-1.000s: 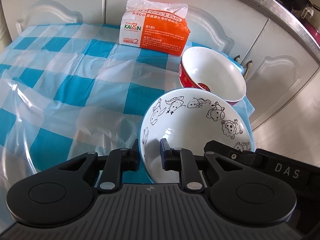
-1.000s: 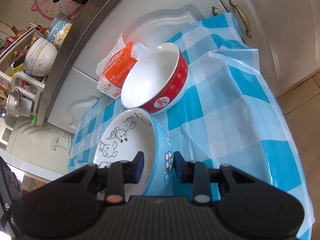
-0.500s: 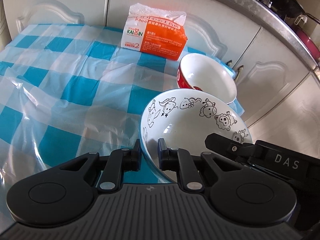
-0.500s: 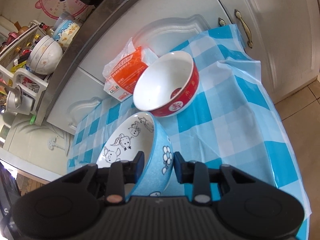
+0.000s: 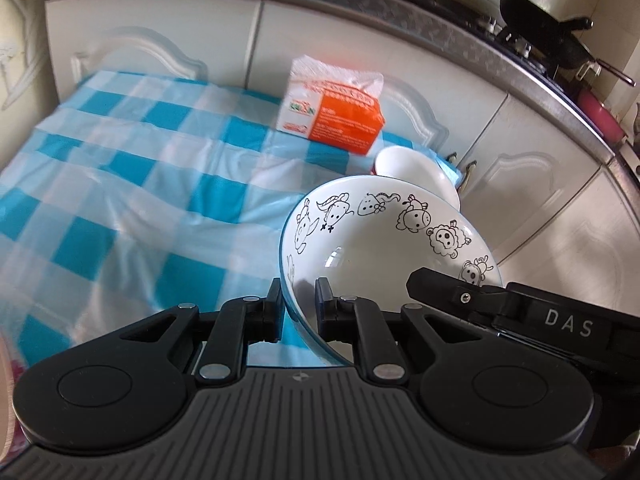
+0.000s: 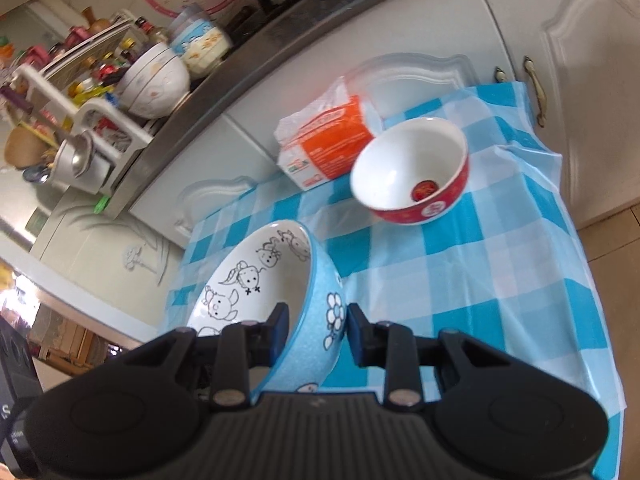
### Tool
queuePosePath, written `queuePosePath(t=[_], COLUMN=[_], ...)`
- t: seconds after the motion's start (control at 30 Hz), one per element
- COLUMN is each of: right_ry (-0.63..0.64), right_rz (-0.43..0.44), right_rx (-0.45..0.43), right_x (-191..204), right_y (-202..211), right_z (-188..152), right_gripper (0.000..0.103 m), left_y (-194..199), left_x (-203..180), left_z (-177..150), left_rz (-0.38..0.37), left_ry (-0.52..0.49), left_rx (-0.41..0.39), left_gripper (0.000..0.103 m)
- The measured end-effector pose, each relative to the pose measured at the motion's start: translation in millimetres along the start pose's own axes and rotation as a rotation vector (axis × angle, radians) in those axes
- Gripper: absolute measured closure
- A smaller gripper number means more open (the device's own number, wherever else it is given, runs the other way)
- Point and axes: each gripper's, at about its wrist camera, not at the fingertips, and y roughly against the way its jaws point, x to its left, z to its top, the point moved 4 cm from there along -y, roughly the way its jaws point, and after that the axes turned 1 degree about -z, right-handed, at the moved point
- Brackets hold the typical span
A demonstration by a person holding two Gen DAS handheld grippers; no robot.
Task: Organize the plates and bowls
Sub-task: 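Lift the cartoon-print bowl and carry it toward the pink-flowered bowl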
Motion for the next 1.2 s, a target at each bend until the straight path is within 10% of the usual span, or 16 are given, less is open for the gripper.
queuePosePath(t=[0.77, 1.2], right_ry=[0.255, 0.347], right_rz=[0.215, 0.145], right_rx=[0.204, 0.395], right_x=[179.5, 224.7], right_y=[-26.1, -81.2], right_z=[-65.0, -126.8], right_gripper=[0.073, 0.077], left_y=[140.8, 140.0], left_x=[140.3, 205.8], left_z=[-26.3, -48.4], left_rz=[0.158, 0.207], left_ry=[0.187, 0.291], left_rx=[-0.148, -0.117], left_gripper=[0.091, 0.091])
